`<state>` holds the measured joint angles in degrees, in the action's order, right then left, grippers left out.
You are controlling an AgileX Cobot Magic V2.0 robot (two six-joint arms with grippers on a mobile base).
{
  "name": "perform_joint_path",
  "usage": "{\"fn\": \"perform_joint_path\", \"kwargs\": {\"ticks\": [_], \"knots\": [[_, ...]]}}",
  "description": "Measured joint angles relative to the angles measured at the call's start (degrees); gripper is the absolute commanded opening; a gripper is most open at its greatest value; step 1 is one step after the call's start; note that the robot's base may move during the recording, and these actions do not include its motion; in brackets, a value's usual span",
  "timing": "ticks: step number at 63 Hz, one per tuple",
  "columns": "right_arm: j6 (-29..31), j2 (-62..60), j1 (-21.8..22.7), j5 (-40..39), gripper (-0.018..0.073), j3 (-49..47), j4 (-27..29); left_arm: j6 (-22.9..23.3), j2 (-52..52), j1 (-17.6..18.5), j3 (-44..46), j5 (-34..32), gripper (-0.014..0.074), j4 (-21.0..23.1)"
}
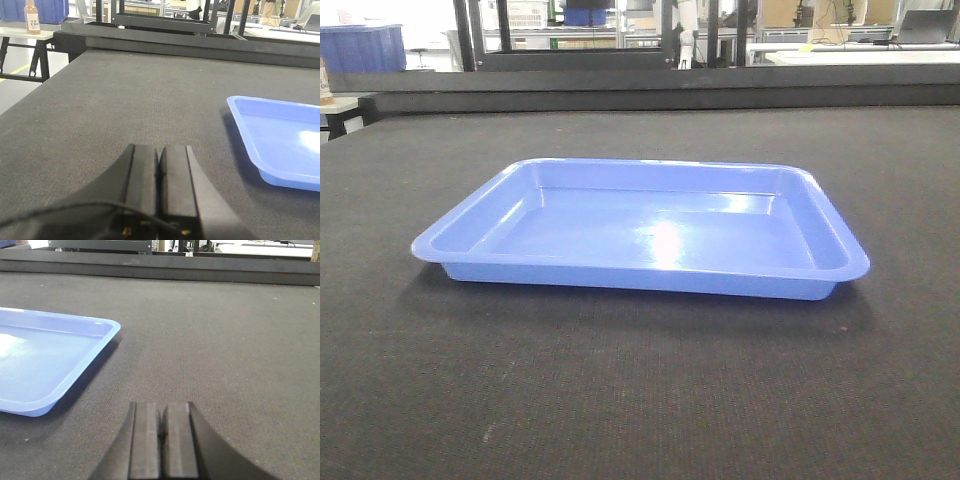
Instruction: Grab blue tray and place on right shelf
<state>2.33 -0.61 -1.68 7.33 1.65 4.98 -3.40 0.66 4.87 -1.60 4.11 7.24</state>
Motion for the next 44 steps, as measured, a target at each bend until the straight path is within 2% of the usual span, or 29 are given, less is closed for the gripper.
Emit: {"fn": "perform_joint_path", "kwargs": {"ticks": [44], "knots": [[0.0,0.0,0.0,-0.5,0.0055,0.0,0.0,0.0,0.0,0.0,0.0,0.0,-0.0048,0.0]]}}
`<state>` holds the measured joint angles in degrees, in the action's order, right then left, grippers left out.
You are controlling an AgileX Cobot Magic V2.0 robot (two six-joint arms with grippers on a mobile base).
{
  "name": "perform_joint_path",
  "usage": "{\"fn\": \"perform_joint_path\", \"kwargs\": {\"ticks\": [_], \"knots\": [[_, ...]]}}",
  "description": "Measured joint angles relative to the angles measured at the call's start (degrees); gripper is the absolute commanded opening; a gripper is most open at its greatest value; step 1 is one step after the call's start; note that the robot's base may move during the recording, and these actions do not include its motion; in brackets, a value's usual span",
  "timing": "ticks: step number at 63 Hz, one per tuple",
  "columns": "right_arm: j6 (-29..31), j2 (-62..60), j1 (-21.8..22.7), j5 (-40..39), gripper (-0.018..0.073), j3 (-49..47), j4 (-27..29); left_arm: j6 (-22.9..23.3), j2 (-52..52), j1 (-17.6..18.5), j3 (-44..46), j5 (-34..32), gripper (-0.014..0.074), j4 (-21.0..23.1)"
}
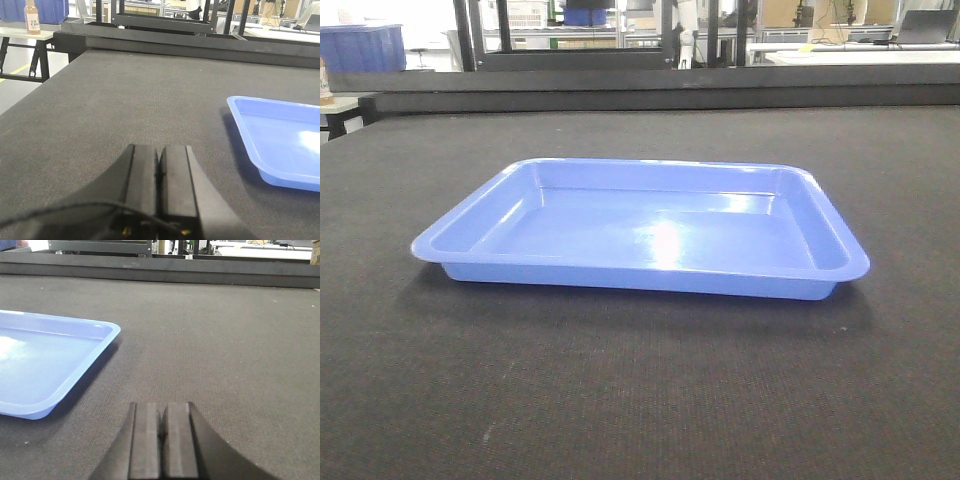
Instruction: Grab blue tray and place on right shelf
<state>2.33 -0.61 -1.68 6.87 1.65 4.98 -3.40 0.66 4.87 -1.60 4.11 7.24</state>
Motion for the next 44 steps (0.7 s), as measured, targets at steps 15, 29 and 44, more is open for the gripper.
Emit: {"fn": "perform_joint_path", "kwargs": {"ticks": [15,29,44], "knots": [[0.0,0.0,0.0,-8.6,0.0055,-1.3,0.0,0.0,0.0,0.0,-0.1,-8.6,-0.0048,1.6],[0.0,0.8,0.0,-2.3,0.0177,-17.8,0.0,0.0,-2.6,0.0,15.9,4.4,0.0015,-0.2],[0.0,12.8,0.0,0.7,0.0597,-27.1,0.0,0.0,-17.7,0.0,30.2,13.0,0.0387,-0.7]]}}
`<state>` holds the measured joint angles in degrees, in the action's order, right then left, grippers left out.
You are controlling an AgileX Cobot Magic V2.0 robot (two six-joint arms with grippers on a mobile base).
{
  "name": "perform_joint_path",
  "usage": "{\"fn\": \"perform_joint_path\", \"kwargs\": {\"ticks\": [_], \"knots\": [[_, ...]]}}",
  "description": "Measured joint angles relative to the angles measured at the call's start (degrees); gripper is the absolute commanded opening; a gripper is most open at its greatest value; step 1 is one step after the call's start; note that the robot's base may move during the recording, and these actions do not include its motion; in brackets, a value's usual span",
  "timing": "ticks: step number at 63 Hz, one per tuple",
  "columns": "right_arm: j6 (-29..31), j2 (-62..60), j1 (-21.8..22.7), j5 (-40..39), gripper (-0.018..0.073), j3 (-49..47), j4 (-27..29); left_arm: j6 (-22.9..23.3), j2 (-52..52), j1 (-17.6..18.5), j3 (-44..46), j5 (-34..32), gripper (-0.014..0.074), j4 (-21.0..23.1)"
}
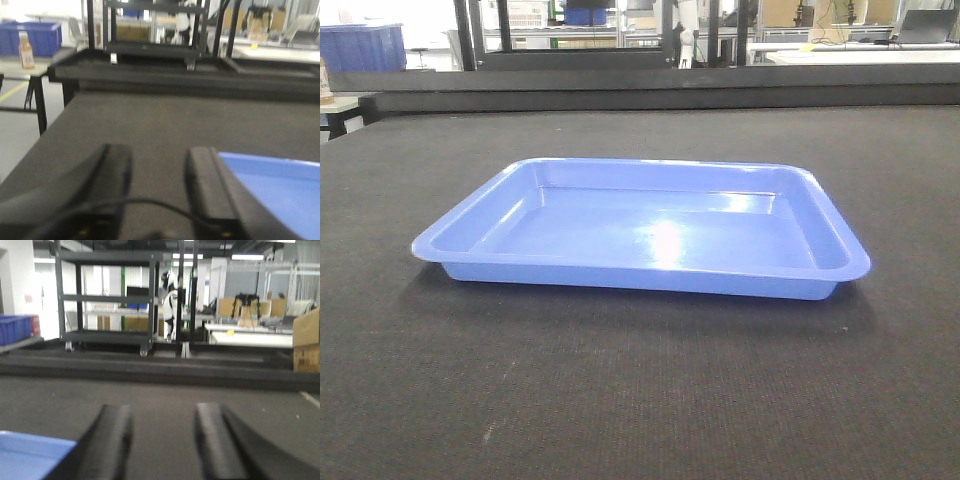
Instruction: Grab blue tray and place on right shelf
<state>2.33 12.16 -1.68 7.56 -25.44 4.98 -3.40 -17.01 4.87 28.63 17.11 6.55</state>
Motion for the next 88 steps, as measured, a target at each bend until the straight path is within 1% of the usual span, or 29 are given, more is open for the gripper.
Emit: {"fn": "perform_joint_path", "kwargs": {"ticks": [3,10,15,18,20,23,26,29,34,41,45,51,57,60,65,74,81,88], "knots": [[0.0,3.2,0.0,0.0,0.0638,-0.8,0.0,0.0,-3.7,0.0,1.7,0.5,0.0426,0.0],[0.0,9.4,0.0,0.4,0.0627,-2.9,0.0,0.0,-11.4,0.0,6.3,2.3,0.0434,0.8],[0.0,13.8,-0.7,2.3,0.0627,-6.0,0.0,-0.4,-16.9,0.5,11.3,6.0,0.0434,1.5],[0.0,17.3,-2.0,4.6,0.0624,-9.2,0.0,-2.4,-21.4,2.2,15.4,9.3,0.0434,1.9],[0.0,20.7,-3.3,7.1,0.0622,-12.7,0.0,-4.5,-25.1,3.9,18.5,11.6,0.0434,2.1],[0.0,24.0,-5.0,10.2,0.0622,-16.1,0.0,-6.1,-28.8,6.1,21.5,13.5,0.0434,2.1],[0.0,28.8,-7.7,14.6,0.0622,-20.7,0.2,-7.1,-34.2,9.0,25.4,15.7,0.0434,2.2],[0.0,34.1,-9.8,19.5,0.0622,-25.2,0.6,-7.5,-38.8,11.8,28.5,17.2,0.0435,2.2],[0.0,41.4,-12.5,26.0,0.0622,-31.0,1.2,-7.7,-45.9,14.7,33.1,20.4,0.0434,2.2],[-1.1,51.3,-13.3,34.0,0.0622,-37.9,1.5,-7.6,-56.3,16.4,39.7,25.2,0.0434,2.5],[-2.7,56.8,-13.5,37.4,0.0622,-41.4,1.5,-6.2,-61.8,16.5,43.1,27.7,0.0434,2.2],[-6.0,63.4,-13.5,41.1,0.0622,-46.5,1.5,-1.4,-69.9,16.6,48.8,32.2,0.0434,-0.1],[-8.9,68.8,-13.5,42.5,0.0622,-50.0,1.5,3.8,-76.7,16.6,54.1,36.1,0.0434,-2.5],[-10.4,71.4,-13.5,43.0,0.0622,-51.5,1.5,5.6,-80.1,16.6,56.8,37.7,0.0434,-3.5],[-12.5,75.5,-13.5,43.8,0.0622,-53.7,0.9,7.0,-84.9,16.6,60.7,39.8,0.0434,-4.1],[-16.6,82.6,-13.5,45.5,0.0622,-57.0,-2.6,8.4,-91.7,16.6,66.8,41.5,0.0434,-4.4],[-18.1,87.2,-13.5,45.8,0.0622,-58.7,-4.2,8.6,-94.8,16.6,69.5,41.8,0.0434,-4.4],[-18.3,90.5,-13.5,45.7,0.0622,-59.2,-4.5,8.6,-96.9,16.6,70.6,41.8,0.0434,-4.4]]}}
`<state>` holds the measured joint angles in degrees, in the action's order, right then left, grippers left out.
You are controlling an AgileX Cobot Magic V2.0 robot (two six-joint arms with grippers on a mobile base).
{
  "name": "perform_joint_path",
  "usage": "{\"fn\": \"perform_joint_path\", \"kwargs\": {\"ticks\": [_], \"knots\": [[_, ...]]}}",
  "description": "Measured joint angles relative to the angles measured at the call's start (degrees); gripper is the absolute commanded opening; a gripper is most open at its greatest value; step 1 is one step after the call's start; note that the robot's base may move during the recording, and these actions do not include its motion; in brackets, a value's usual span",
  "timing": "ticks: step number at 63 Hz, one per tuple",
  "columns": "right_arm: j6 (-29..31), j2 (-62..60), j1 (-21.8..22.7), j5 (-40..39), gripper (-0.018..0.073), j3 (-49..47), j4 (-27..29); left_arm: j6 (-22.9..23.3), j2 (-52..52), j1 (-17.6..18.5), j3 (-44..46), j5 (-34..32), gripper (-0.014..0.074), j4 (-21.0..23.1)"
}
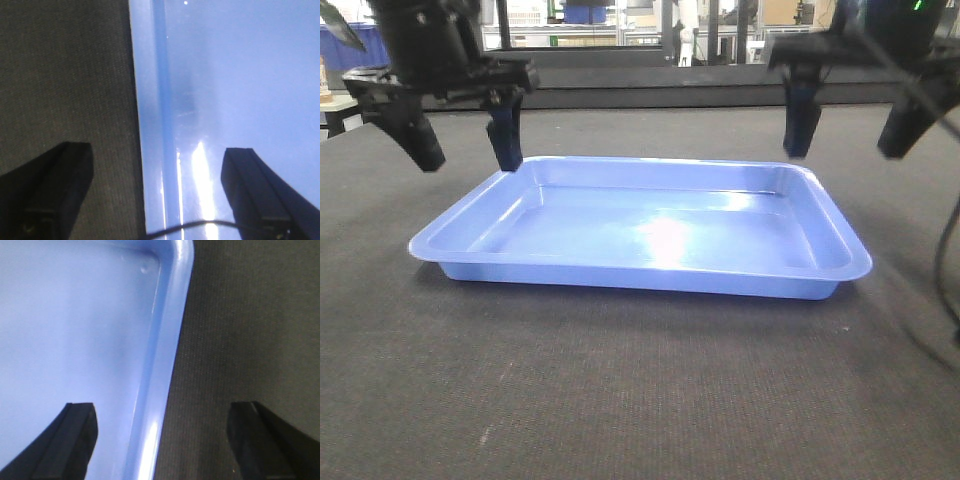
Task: Grab blue tray and place on right shelf
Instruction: 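Lower both grippers onto the tray's side rims and close them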
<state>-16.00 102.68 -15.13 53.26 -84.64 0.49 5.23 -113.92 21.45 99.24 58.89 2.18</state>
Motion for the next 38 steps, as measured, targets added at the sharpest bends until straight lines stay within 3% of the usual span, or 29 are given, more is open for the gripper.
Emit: {"fn": "perform_joint_path", "kwargs": {"ticks": [38], "knots": [[-0.1,9.0,0.0,-1.5,0.0607,-0.3,0.3,0.0,-6.4,0.0,0.4,0.0,0.0434,0.2]]}}
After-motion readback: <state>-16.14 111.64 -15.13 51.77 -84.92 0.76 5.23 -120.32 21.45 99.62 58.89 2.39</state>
